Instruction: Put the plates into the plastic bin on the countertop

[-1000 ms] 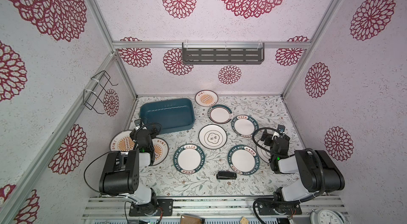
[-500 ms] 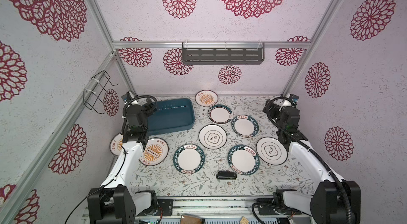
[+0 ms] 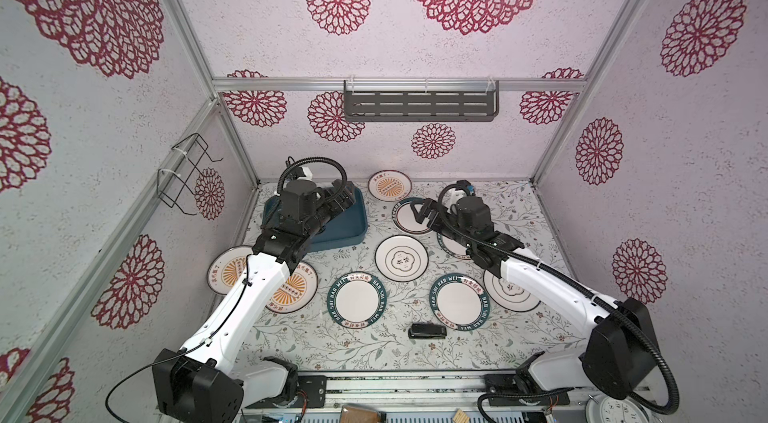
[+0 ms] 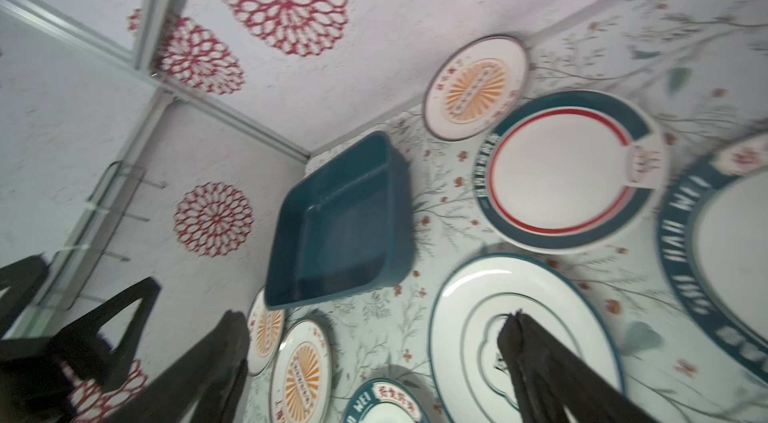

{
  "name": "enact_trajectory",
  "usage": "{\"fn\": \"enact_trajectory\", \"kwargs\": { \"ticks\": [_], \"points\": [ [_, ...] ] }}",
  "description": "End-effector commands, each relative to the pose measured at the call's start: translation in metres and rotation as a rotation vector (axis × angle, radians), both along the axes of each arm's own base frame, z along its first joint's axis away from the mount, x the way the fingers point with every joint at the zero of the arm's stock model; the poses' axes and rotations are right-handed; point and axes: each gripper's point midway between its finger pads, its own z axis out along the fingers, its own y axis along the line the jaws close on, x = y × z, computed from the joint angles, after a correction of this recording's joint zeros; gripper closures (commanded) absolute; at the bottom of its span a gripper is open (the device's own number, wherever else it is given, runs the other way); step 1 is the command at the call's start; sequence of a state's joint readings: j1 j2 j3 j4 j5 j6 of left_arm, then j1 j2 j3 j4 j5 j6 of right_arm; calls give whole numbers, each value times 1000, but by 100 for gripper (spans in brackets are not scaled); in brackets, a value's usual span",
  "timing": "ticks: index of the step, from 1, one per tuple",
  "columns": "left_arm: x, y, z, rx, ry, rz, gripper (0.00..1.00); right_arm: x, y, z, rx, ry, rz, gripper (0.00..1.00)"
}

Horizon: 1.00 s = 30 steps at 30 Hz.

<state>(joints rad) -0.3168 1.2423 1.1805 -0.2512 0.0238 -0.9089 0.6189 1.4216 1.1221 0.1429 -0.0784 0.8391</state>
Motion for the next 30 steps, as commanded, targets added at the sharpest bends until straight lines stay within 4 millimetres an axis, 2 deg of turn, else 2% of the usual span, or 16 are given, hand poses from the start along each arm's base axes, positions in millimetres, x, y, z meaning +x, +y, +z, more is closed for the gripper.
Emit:
{"fn": "enact_trajectory", "kwargs": {
  "ticks": [1,4,5,9,16,20,23,27,30],
  "points": [
    [-12,-6,19,-73,-83,-65,3,-17,34,83,172,-247,242,1],
    [-22,3,25,-115,-149,-78,3,-31,40,104,261,-357,316,1],
    [-25,12,23,-121,-141,-42,3,-29,40,102,271,-347,313,1],
    [-38,48,-13,-148,-18,98,3,-9,37,80,212,-236,217,1],
    [-78,108,-74,-199,142,274,3,13,22,63,178,-170,59,1],
    [-100,130,-99,-258,182,334,3,14,11,49,95,-116,-13,1],
    [-111,143,-118,-279,212,359,3,10,5,46,30,-111,-57,1],
    [-121,153,-148,-322,302,370,3,11,4,54,-14,-138,-82,1],
    [-129,164,-161,-363,343,403,3,18,3,61,-56,-163,-103,1]
  ]
}}
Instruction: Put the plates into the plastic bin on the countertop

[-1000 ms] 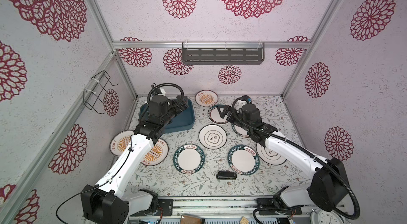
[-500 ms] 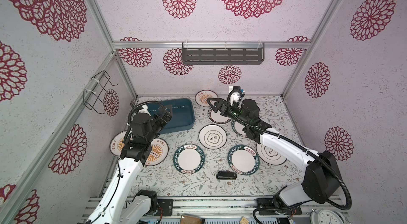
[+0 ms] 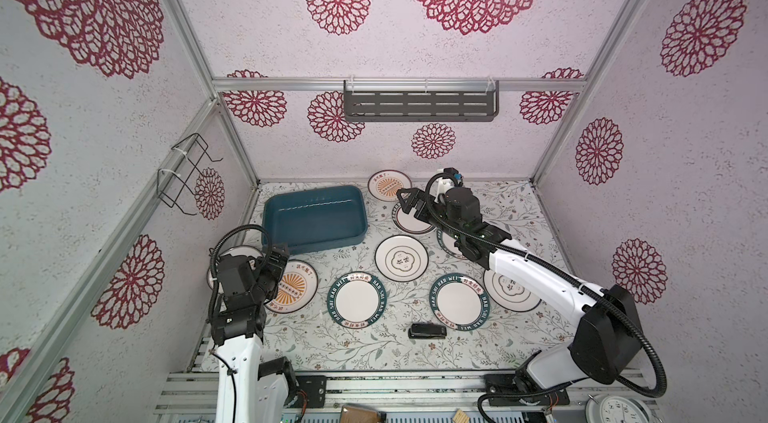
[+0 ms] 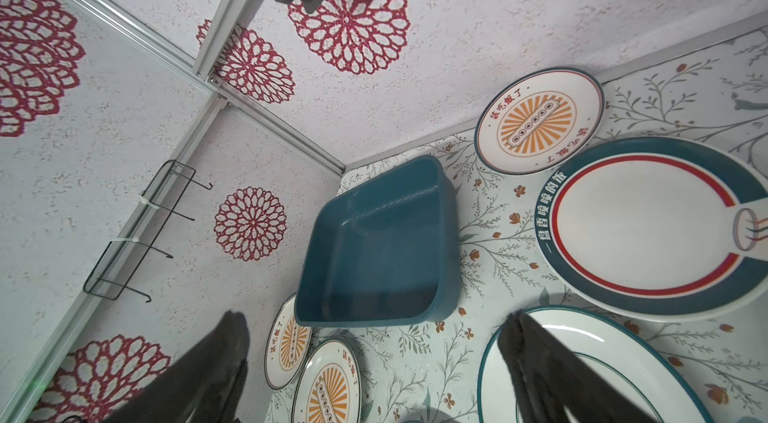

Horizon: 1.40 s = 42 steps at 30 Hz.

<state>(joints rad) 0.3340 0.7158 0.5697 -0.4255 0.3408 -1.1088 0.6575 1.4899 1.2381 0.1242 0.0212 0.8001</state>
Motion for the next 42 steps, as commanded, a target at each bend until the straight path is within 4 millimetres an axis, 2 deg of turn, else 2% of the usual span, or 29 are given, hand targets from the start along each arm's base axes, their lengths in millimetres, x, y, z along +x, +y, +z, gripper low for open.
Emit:
{"fn": "enact_trajectory", "kwargs": {
  "ticks": [1,8,14,18,20,23,26,28,33,37,42],
  "points": [
    [-10,0,-13,-64,30,-22,3,5,-10,43,-37,-115,-56,1],
    [-10,34,-30,-200,-7,61,3,20,-4,50,-152,-173,-51,1],
    [-18,67,-30,-232,-42,177,3,30,-3,71,-259,-273,-22,1],
    [-26,80,-37,-261,-40,238,2,39,-2,88,-256,-337,3,1],
    [-33,88,-44,-286,-37,286,3,45,8,98,-209,-380,75,1],
    [-39,98,-49,-321,-84,351,3,48,28,103,-142,-398,206,1],
    [-42,108,-50,-343,-123,391,3,45,51,100,-63,-393,321,1],
    [-45,113,-50,-336,-128,411,2,43,58,97,-15,-379,351,1],
    [-51,130,-55,-298,-137,447,1,41,63,85,48,-357,366,1],
    [-39,141,-49,-262,-211,381,1,39,68,80,52,-344,367,1],
    [-31,149,-60,-273,-192,330,1,35,73,77,49,-339,358,1]
  ]
}}
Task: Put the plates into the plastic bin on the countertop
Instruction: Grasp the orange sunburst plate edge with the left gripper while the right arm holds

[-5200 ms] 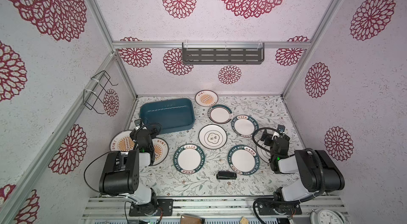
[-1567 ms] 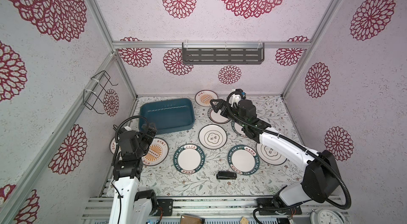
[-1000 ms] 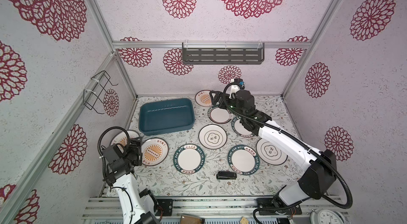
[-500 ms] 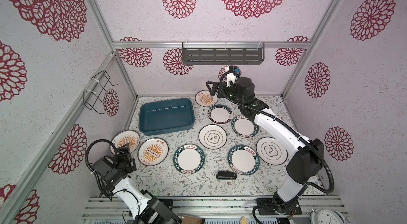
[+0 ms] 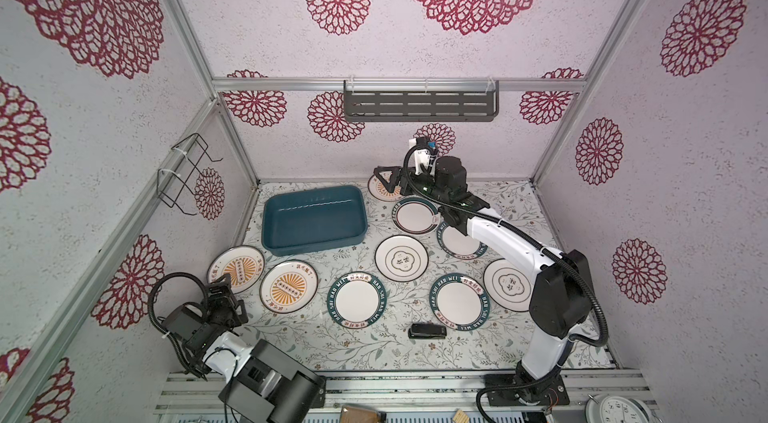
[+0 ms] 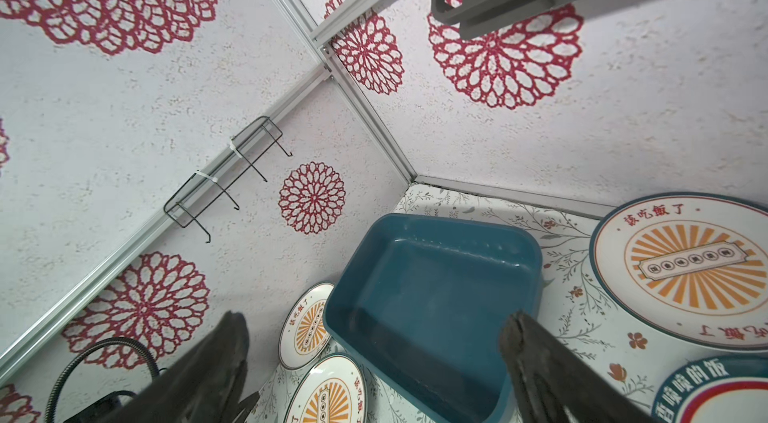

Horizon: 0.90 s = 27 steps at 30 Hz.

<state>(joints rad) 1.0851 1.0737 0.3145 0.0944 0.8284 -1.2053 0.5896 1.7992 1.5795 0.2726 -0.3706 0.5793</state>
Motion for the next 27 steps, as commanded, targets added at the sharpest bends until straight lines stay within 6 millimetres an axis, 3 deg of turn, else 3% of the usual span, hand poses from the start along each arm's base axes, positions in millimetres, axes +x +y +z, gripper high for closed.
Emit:
{"fn": "enact_trajectory", "kwargs": {
  "ticks": [1,11,20,23,27],
  "points": [
    [9,15,17,101,-63,-28,0,-11,4,30,62,-60,15,1],
    [10,40,-10,125,-20,54,1,-8,8,29,41,-46,12,1],
    [30,41,-48,87,8,44,7,-2,10,31,32,-37,0,1],
    [35,44,-59,66,-6,74,12,0,8,30,29,-33,-17,1],
    [36,50,-77,27,-26,162,27,2,5,31,25,-35,-40,1]
  ]
}}
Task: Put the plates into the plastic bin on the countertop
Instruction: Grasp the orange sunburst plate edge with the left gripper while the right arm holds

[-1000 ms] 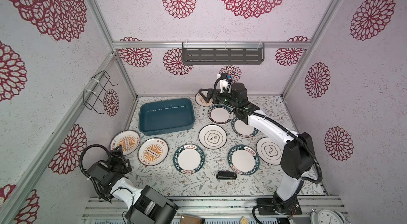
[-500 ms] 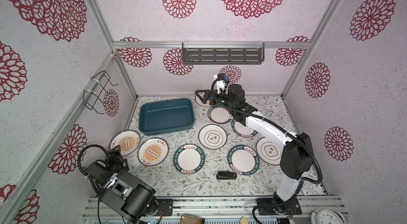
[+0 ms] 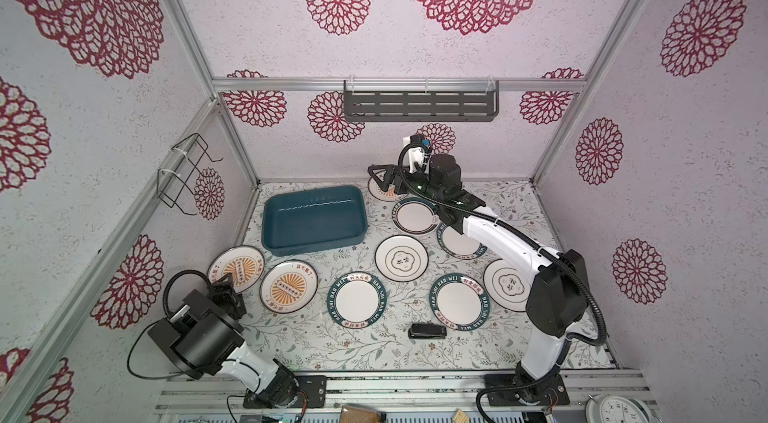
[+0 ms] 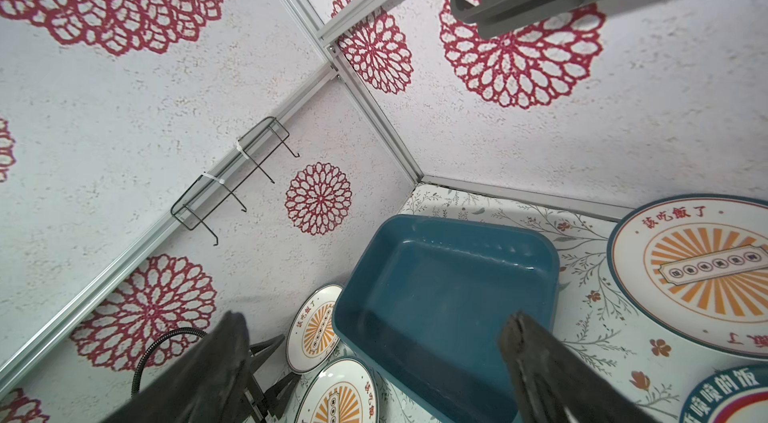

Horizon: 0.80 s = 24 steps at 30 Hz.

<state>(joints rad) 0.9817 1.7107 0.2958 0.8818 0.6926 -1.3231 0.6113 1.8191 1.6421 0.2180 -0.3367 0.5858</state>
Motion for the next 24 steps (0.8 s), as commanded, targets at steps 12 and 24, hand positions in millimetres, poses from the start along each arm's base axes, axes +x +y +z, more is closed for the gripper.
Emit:
{"fn": "enact_trajectory", "kwargs": {
  "ticks": [12,24],
  "points": [
    [-12,2,-55,-119,-12,214,77,9,-10,27,13,-56,-85,1],
    [-5,0,-22,-110,-91,227,97,10,-10,23,13,-47,-89,1]
  ]
}}
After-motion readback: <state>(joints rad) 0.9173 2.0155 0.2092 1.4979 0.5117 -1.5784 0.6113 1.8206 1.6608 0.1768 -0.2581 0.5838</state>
